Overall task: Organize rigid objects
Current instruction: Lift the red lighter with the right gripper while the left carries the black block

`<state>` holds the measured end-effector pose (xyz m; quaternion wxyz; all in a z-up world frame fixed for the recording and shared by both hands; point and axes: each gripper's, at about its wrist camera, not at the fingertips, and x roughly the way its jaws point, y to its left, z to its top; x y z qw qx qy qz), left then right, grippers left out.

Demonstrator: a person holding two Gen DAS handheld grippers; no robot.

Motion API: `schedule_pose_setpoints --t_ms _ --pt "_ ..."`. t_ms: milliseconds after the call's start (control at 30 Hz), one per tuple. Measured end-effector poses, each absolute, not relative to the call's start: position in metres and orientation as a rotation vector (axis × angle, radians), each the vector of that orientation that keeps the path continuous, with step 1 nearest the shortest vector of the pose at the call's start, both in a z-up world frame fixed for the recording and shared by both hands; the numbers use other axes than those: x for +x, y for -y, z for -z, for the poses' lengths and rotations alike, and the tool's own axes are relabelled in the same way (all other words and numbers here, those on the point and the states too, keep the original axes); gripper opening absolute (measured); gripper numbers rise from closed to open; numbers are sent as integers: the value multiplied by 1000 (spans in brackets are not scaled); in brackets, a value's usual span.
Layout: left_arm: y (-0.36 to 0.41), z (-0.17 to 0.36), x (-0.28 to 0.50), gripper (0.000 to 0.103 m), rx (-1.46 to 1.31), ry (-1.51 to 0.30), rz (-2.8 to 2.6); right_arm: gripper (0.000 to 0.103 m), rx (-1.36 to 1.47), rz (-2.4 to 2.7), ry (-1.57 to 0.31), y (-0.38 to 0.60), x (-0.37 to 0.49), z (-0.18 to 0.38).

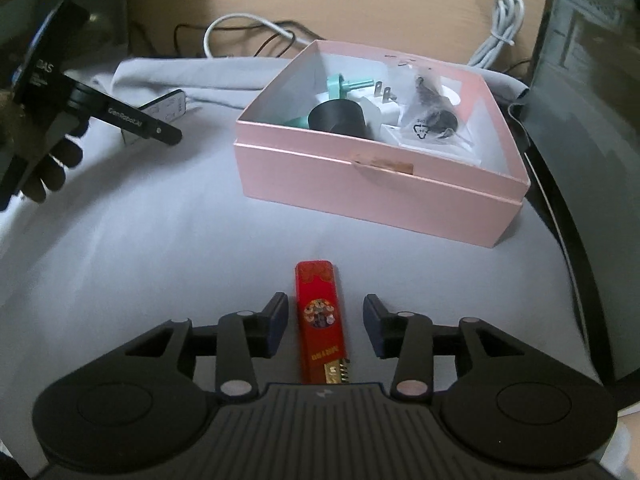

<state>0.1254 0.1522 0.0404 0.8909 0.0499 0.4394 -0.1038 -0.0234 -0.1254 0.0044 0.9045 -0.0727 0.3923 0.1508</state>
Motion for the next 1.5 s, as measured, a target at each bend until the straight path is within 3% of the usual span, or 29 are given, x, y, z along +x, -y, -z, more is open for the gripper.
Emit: schedule_pose_setpoints --t_ms 167,267,400,767,867,900,933,967,1067,1500 --pt "-149 -41 127 56 129 -923 222 41 -140 -312 -801 125 -26 -4" --pt "-151 -43 125 49 100 -931 208 41 -150 -323 -803 123 -26 -4" --pt "-121 -44 107 48 281 -927 293 41 -154 -335 -798 124 -25 -3" --pt "-131 -44 117 49 31 -940 214 41 -154 -333 -786 124 -27 -2" --pt "-138 -46 124 36 -40 -937 172 41 -152 -331 -784 124 -27 -2" --pt "-140 -46 126 22 -40 -934 145 41 -150 -331 -785 124 -27 -2" --pt "-142 -45 127 17 -45 -927 131 41 -148 -331 -786 124 -27 -2" --pt "-145 -45 127 16 -61 -918 124 40 -147 -334 -788 124 -26 -3" --pt "-145 -42 126 13 -68 -890 111 22 -157 -367 -799 122 -26 -4" --pt "-79 -58 19 9 88 -873 381 22 -122 -366 -792 159 -47 -45"
